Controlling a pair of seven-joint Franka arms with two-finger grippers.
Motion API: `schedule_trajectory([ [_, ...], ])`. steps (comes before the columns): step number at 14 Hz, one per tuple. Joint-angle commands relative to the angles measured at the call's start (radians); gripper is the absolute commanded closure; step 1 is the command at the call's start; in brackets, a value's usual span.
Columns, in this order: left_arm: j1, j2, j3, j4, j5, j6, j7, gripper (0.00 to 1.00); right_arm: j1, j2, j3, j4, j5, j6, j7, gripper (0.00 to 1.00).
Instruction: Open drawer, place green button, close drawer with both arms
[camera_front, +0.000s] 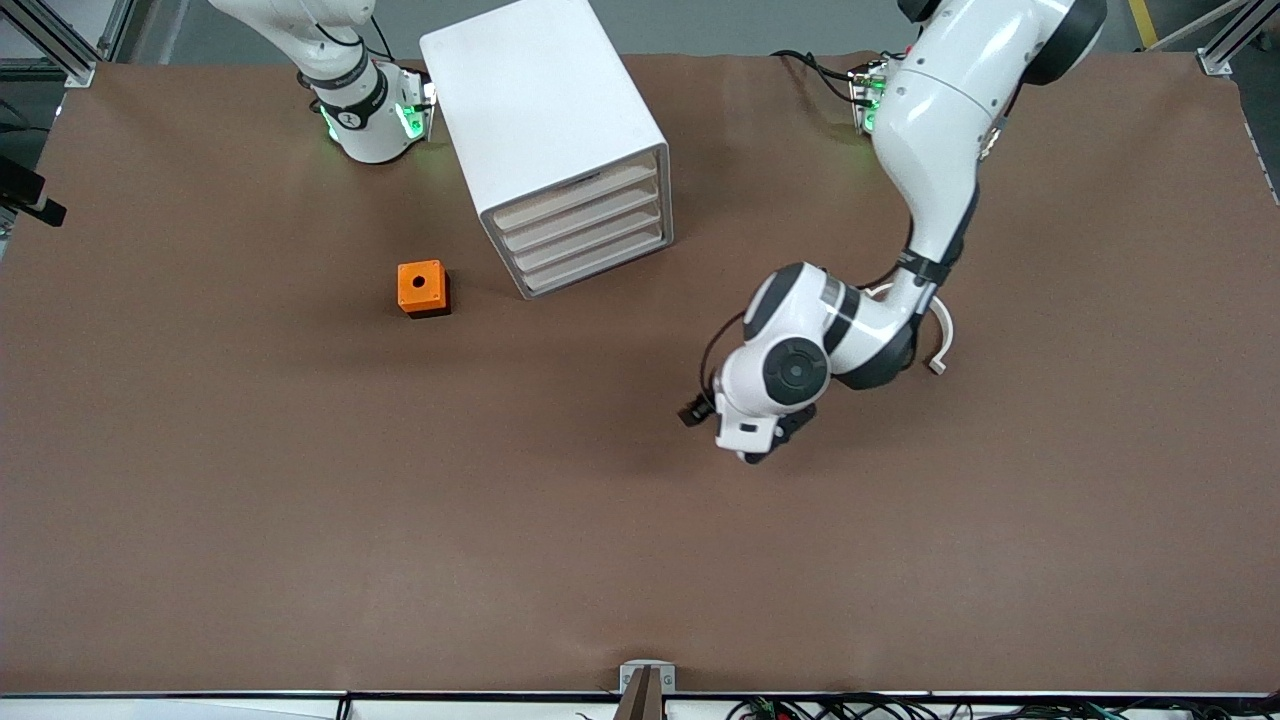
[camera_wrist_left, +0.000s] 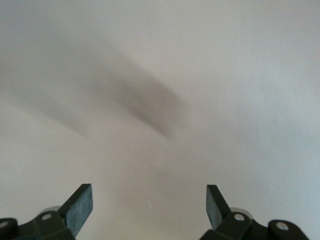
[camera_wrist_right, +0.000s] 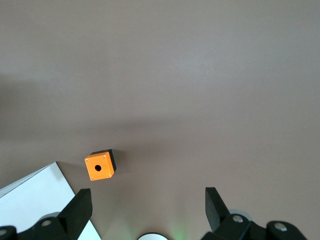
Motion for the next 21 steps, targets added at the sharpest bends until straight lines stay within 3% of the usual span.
schedule_trajectory([
  [1,0.066,-0.023,-0.010,-0.022,0.114,0.000,-0.002,0.00,-0.042,-0.003,0.015,0.015,0.017,0.006,0.001,0.00],
  [9,0.143,-0.033,-0.023,0.001,0.132,0.011,0.018,0.00,-0.062,-0.003,0.018,0.007,-0.013,0.043,-0.010,0.00],
  [13,0.174,-0.062,-0.021,0.006,0.141,-0.006,0.368,0.00,-0.010,-0.004,0.024,0.007,-0.020,0.042,0.022,0.00],
  [21,0.307,-0.288,-0.023,0.000,0.129,-0.371,0.815,0.00,0.050,-0.033,0.024,-0.022,-0.038,0.031,0.129,0.00],
])
